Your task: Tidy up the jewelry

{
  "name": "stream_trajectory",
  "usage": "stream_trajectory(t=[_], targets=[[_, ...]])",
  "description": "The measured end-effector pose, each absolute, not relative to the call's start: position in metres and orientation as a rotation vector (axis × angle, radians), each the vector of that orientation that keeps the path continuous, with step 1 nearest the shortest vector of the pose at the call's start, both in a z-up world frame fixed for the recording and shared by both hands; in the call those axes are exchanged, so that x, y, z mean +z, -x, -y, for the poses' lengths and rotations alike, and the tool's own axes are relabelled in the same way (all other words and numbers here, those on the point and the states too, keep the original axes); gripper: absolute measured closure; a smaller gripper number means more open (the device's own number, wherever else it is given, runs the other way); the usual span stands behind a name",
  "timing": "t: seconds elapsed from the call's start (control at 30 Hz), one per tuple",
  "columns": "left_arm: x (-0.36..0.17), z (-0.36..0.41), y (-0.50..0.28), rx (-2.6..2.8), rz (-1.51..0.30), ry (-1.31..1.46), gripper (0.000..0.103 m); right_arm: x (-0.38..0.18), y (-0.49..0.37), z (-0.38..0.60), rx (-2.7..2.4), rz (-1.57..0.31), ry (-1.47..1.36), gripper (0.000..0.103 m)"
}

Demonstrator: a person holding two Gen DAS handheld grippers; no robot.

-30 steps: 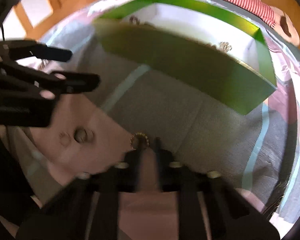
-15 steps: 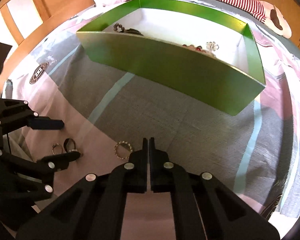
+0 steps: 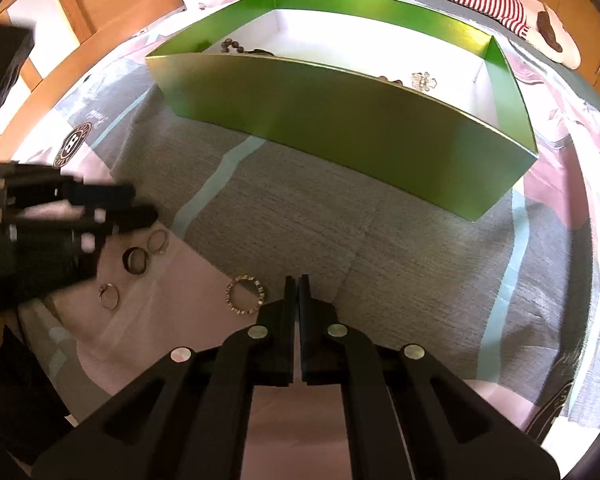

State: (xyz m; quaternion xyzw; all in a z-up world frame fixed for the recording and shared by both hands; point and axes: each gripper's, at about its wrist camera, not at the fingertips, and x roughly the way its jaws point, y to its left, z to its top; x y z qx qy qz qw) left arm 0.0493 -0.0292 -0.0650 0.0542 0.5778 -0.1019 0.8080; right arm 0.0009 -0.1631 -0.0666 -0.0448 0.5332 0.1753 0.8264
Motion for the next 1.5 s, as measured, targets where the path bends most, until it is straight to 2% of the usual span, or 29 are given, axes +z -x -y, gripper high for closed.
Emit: stream_trajectory(t=[0.03, 0.07, 0.23, 0.27, 0.4, 0.43, 0.5, 0.67, 0.73, 0.8, 1.0, 1.07, 1.1, 1.2, 1.23, 1.3, 1.33, 1.43, 1.5], targets=[[-0.062, 0.023, -0.051, -0.217, -1.240, -0.077, 0.058, -0.066, 0.000, 0.162, 0.383, -1.133, 0.096, 0.092], [-0.060, 0.020, -0.051, -0.219, -1.246, -0.054, 0.047, -0.066, 0.002, 0.161, 0.393, -1.133, 0.095, 0.088], [-0.048, 0.002, -0.054, -0.235, -1.257, -0.052, 0.043, -0.066, 0.011, 0.150, 0.482, -1.144, 0.132, 0.067], [-0.047, -0.003, -0.054, -0.234, -1.262, -0.050, 0.043, -0.068, 0.014, 0.145, 0.493, -1.146, 0.158, 0.066], [-0.055, -0.005, -0.047, -0.227, -1.315, -0.058, 0.043, -0.068, 0.017, 0.138, 0.477, -1.128, 0.196, 0.068], [-0.058, -0.001, -0.048, -0.228, -1.323, -0.069, 0.043, -0.067, 0.015, 0.139, 0.471, -1.126, 0.190, 0.080], [-0.060, 0.002, -0.046, -0.244, -1.336, -0.098, 0.042, -0.066, 0.012, 0.144, 0.448, -1.123, 0.176, 0.088], [-0.071, 0.016, -0.042, -0.263, -1.363, -0.147, 0.043, -0.055, 0.013, 0.154, 0.494, -1.097, 0.108, 0.087], [-0.075, 0.020, -0.042, -0.275, -1.376, -0.150, 0.043, -0.050, 0.018, 0.149, 0.536, -1.084, 0.108, 0.071], [-0.076, 0.025, -0.043, -0.289, -1.380, -0.148, 0.042, -0.047, 0.026, 0.139, 0.582, -1.066, 0.147, 0.066], [-0.083, 0.032, -0.040, -0.305, -1.401, -0.145, 0.042, -0.062, 0.032, 0.120, 0.577, -1.073, 0.233, 0.066], [-0.085, 0.034, -0.040, -0.300, -1.401, -0.152, 0.042, -0.064, 0.029, 0.120, 0.553, -1.067, 0.238, 0.074], [-0.086, 0.037, -0.039, -0.299, -1.399, -0.157, 0.042, -0.063, 0.028, 0.122, 0.543, -1.070, 0.243, 0.082], [-0.093, 0.047, -0.039, -0.292, -1.388, -0.171, 0.044, -0.061, 0.020, 0.132, 0.494, -1.078, 0.223, 0.082], [-0.093, 0.047, -0.039, -0.279, -1.382, -0.176, 0.047, -0.063, 0.016, 0.136, 0.477, -1.087, 0.211, 0.082], [-0.094, 0.049, -0.040, -0.256, -1.372, -0.183, 0.062, -0.065, 0.012, 0.145, 0.455, -1.103, 0.173, 0.082], [-0.093, 0.046, -0.042, -0.246, -1.371, -0.172, 0.064, -0.065, 0.011, 0.149, 0.451, -1.108, 0.158, 0.082], [-0.093, 0.044, -0.044, -0.237, -1.372, -0.152, 0.065, -0.066, 0.011, 0.150, 0.450, -1.108, 0.163, 0.082], [-0.095, 0.050, -0.042, -0.237, -1.366, -0.185, 0.059, -0.065, 0.014, 0.150, 0.450, -1.104, 0.180, 0.082]])
